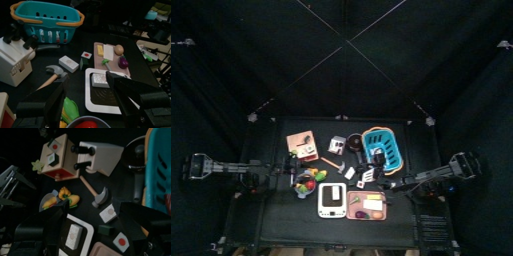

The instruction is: Grab salmon

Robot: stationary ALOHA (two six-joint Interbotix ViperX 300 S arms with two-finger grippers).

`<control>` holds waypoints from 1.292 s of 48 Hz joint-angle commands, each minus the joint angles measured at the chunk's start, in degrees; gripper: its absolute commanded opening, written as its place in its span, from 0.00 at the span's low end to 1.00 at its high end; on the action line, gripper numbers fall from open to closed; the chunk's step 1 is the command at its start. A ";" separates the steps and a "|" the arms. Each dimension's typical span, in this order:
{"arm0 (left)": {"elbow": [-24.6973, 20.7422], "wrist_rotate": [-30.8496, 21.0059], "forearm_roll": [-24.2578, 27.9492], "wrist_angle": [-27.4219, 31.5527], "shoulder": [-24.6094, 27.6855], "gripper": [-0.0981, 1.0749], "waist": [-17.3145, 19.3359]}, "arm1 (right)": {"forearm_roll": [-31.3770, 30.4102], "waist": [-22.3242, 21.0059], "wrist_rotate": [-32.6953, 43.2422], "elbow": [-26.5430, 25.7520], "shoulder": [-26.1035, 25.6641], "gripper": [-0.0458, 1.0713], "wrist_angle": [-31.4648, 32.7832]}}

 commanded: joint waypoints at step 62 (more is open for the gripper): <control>-3.69 0.09 9.14 2.72 -4.66 0.89 12.30 | 45.00 -9.40 -48.16 -6.15 -7.03 0.92 13.18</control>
